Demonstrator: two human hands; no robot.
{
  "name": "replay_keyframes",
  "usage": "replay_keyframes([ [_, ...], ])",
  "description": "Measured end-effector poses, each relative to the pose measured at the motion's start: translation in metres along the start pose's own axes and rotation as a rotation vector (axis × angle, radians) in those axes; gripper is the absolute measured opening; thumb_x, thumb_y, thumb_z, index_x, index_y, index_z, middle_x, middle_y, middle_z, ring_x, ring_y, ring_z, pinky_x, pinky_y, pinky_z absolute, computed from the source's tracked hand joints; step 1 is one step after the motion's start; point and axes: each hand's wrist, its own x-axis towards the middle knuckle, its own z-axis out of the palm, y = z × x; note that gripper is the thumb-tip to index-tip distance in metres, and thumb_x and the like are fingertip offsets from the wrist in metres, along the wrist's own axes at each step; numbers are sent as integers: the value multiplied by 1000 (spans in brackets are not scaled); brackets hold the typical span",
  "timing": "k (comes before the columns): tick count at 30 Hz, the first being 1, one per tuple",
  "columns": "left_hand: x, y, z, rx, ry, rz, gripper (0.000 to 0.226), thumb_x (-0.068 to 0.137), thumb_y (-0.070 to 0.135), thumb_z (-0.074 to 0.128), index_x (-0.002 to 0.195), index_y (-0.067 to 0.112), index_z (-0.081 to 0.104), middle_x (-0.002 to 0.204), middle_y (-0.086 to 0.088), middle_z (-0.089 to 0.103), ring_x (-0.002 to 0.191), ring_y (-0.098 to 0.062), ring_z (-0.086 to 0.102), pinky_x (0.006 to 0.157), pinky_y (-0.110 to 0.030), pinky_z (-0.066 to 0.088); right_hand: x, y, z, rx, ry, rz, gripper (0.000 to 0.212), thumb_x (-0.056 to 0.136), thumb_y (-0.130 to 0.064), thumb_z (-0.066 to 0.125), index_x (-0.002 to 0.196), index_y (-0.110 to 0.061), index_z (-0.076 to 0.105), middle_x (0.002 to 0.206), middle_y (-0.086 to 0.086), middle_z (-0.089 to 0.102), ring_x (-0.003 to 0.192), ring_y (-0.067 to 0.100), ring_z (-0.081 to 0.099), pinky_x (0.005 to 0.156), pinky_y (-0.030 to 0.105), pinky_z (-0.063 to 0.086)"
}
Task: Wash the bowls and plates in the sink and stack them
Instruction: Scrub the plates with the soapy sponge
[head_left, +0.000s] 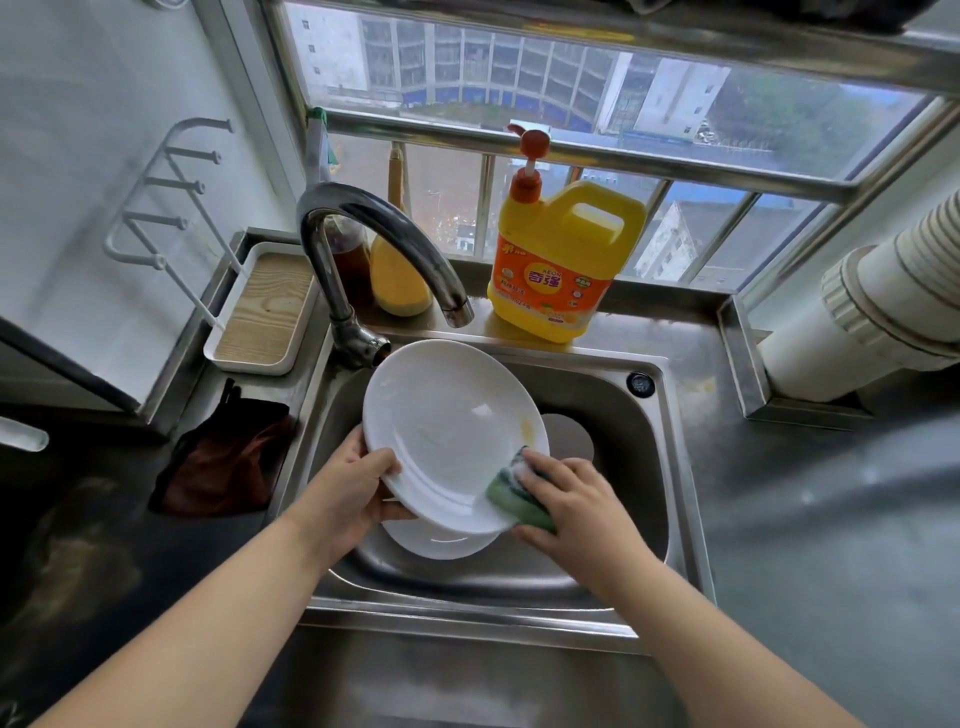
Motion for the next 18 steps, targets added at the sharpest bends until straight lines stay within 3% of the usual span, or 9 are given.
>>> replay_keyframes([
  [3,0,-1,1,5,3,4,45,90,-8,35,124,20,46,107,-10,60,85,-29,60,46,-31,53,1,-10,0,69,2,60,65,77,-56,59,132,-22,56,143,-5,47,106,28,52,100,39,45],
  [5,1,-2,4,-3,0,8,45,89,-8,35,121,20,47,105,-10,60,84,-30,60,47,-33,54,-1,-34,4,166,70,14,63,71,-57,55,122,-21,64,135,-3,56,96,26,58,93,34,49],
  [8,1,-2,4,19,-3,3,41,90,-8,35,115,21,49,102,-11,61,80,-30,61,46,-34,54,-3,-48,11,262,141,-70,59,70,-52,58,121,-23,62,134,-6,56,97,23,58,93,27,43],
  [11,3,2,-1,20,-7,-17,39,89,-7,36,110,22,51,104,-11,61,85,-30,60,48,-35,55,-4,-27,14,109,226,-154,57,68,-43,68,121,-23,61,135,-6,54,96,24,58,90,32,50],
  [14,5,8,-3,24,-30,-66,35,90,-6,36,106,20,52,105,-12,62,87,-30,61,50,-36,56,-4,-10,13,-45,331,-112,67,53,-31,84,115,-20,64,130,-2,60,93,27,59,83,37,52],
  [18,3,11,5,-47,-37,-58,37,89,-6,36,111,18,53,106,-12,62,89,-27,61,55,-33,58,-7,-17,17,-138,501,-113,53,55,-27,81,106,-20,69,123,-3,65,86,29,61,78,37,51],
])
